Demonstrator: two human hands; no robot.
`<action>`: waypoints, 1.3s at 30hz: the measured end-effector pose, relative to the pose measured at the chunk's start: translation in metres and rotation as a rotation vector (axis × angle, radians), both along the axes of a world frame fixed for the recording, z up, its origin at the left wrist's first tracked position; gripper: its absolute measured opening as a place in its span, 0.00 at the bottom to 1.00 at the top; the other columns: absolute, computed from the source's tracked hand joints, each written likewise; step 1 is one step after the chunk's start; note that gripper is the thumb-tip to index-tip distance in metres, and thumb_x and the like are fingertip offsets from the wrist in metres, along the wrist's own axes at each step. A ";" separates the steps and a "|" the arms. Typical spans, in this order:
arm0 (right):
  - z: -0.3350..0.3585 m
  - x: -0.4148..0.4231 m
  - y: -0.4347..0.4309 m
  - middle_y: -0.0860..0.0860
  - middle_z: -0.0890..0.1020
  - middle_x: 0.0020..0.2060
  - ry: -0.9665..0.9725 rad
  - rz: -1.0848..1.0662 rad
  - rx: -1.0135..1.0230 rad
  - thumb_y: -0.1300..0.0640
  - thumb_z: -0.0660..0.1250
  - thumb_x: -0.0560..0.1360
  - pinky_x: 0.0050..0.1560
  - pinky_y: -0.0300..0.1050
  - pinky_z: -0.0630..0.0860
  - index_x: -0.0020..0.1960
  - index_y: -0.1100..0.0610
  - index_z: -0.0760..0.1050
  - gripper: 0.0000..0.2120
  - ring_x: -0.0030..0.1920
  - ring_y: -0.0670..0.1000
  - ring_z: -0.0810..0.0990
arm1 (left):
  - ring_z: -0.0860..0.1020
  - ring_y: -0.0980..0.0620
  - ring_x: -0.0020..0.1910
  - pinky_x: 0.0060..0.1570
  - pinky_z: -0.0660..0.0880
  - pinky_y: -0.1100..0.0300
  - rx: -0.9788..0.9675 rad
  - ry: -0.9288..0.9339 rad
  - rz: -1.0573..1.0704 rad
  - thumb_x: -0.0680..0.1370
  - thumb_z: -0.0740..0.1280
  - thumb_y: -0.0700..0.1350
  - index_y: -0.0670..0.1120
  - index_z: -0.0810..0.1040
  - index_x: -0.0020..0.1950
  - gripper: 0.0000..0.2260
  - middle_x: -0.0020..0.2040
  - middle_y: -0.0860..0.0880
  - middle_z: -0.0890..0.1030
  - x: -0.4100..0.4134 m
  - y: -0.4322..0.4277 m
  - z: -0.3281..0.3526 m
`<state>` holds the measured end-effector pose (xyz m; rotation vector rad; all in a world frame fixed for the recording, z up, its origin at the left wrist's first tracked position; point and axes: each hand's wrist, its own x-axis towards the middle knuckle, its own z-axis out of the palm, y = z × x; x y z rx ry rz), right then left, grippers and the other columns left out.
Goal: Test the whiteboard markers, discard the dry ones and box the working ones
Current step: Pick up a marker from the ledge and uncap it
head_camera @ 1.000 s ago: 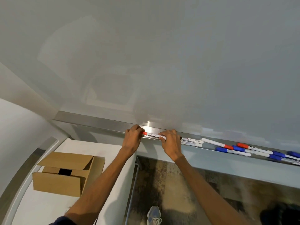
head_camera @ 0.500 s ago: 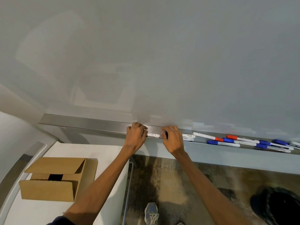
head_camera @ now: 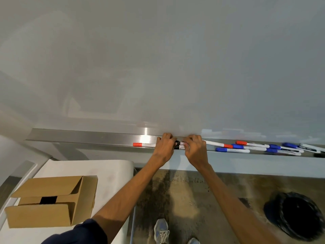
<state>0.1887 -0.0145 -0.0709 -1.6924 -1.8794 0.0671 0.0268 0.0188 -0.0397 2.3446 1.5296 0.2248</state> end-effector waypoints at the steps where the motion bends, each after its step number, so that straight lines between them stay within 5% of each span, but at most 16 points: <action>1: 0.000 0.000 0.000 0.57 0.84 0.46 0.005 0.000 0.010 0.58 0.63 0.77 0.42 0.50 0.75 0.48 0.62 0.83 0.12 0.48 0.59 0.80 | 0.69 0.45 0.64 0.60 0.68 0.49 0.001 -0.008 0.002 0.83 0.60 0.43 0.44 0.76 0.67 0.13 0.62 0.44 0.75 0.000 0.001 -0.001; 9: -0.005 -0.002 -0.002 0.56 0.82 0.44 0.020 0.018 0.097 0.60 0.64 0.77 0.44 0.52 0.76 0.49 0.62 0.80 0.08 0.46 0.58 0.79 | 0.75 0.45 0.55 0.53 0.71 0.53 -0.004 -0.128 0.035 0.80 0.64 0.38 0.43 0.78 0.55 0.06 0.54 0.44 0.80 0.004 0.001 0.005; 17: 0.003 0.001 0.004 0.53 0.82 0.53 -0.079 -0.037 -0.218 0.56 0.68 0.78 0.57 0.52 0.73 0.57 0.55 0.80 0.09 0.56 0.56 0.78 | 0.76 0.45 0.54 0.52 0.75 0.54 0.067 -0.102 0.003 0.77 0.68 0.35 0.43 0.83 0.57 0.10 0.53 0.44 0.82 0.001 0.000 0.010; 27: 0.054 0.007 0.007 0.53 0.81 0.59 0.067 0.156 -0.266 0.53 0.63 0.82 0.62 0.47 0.71 0.65 0.56 0.76 0.14 0.59 0.53 0.78 | 0.79 0.45 0.51 0.49 0.73 0.59 0.177 -0.335 -0.027 0.81 0.63 0.37 0.40 0.80 0.59 0.09 0.54 0.43 0.80 0.004 -0.009 0.043; 39: 0.111 0.046 -0.015 0.54 0.82 0.53 -0.071 0.221 -0.189 0.51 0.63 0.82 0.49 0.45 0.75 0.62 0.57 0.78 0.14 0.52 0.54 0.80 | 0.79 0.42 0.57 0.53 0.76 0.52 0.133 -0.217 -0.103 0.83 0.60 0.40 0.45 0.69 0.73 0.17 0.63 0.43 0.79 0.027 -0.028 0.085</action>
